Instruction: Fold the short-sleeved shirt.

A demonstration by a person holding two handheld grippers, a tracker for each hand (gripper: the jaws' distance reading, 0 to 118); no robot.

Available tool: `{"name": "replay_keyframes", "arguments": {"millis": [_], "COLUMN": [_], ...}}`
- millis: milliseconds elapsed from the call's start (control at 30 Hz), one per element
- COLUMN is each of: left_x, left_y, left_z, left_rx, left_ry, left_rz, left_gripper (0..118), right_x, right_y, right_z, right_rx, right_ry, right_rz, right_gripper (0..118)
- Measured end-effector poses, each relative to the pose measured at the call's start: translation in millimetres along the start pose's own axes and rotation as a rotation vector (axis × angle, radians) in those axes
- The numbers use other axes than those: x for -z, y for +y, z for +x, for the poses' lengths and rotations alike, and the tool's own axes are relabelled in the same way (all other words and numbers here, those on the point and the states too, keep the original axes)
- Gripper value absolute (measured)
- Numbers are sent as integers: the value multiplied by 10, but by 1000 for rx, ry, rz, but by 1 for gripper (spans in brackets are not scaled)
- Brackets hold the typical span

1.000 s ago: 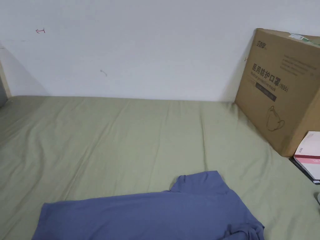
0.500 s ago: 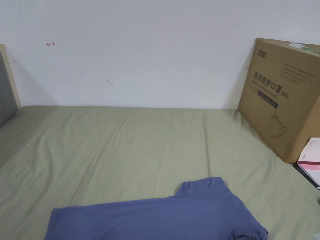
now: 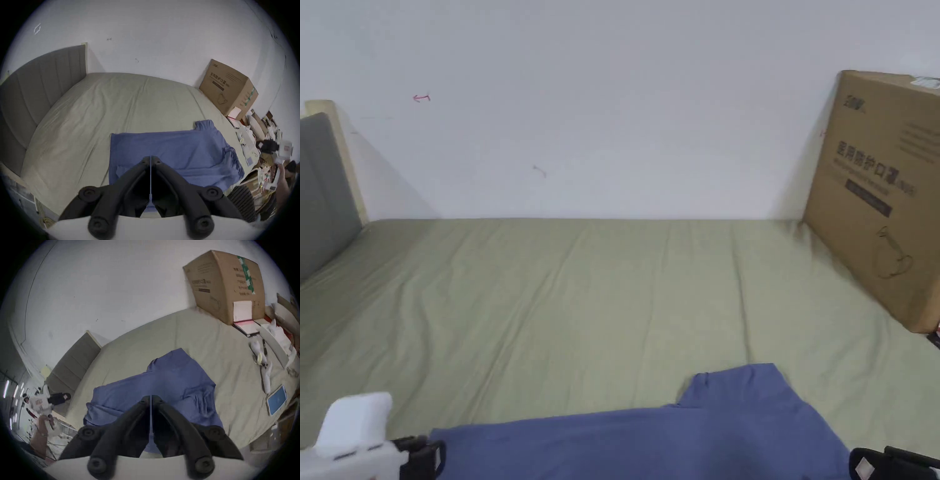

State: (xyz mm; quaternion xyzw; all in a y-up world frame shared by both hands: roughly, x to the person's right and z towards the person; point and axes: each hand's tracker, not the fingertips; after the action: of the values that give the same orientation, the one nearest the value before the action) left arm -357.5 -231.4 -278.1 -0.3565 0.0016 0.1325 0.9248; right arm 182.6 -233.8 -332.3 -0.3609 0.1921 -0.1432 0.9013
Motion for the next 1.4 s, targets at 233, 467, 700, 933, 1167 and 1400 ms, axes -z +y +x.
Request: {"name": "replay_keyframes", "arguments": {"millis": [233, 467, 700, 933, 1167, 1400], "left_x": [1307, 2159, 2350, 1994, 1565, 1395], "left_y": [637, 495, 186, 110, 337, 391], "left_z": [-755, -1175, -1033, -631, -703, -690], "left_rx": [-35, -18, 164, 246, 151, 113], "left_ry": [88, 185, 188, 46, 25, -5], "left_rz": [-256, -326, -317, -242, -81, -67], "left_gripper": [2, 117, 108, 5, 5, 5], "right_x": [456, 767, 934, 1113, 1672, 2768], "right_y": [107, 137, 82, 147, 1001, 1462], "right_z": [-108, 20, 166, 316, 593, 1141], "right_rx": [-26, 33, 59, 102, 22, 53], "right_ry": [-12, -22, -61, -46, -84, -308], "right_rz": [-77, -162, -221, -231, -169, -342], "right_gripper": [2, 2, 2, 2, 101, 105]}}
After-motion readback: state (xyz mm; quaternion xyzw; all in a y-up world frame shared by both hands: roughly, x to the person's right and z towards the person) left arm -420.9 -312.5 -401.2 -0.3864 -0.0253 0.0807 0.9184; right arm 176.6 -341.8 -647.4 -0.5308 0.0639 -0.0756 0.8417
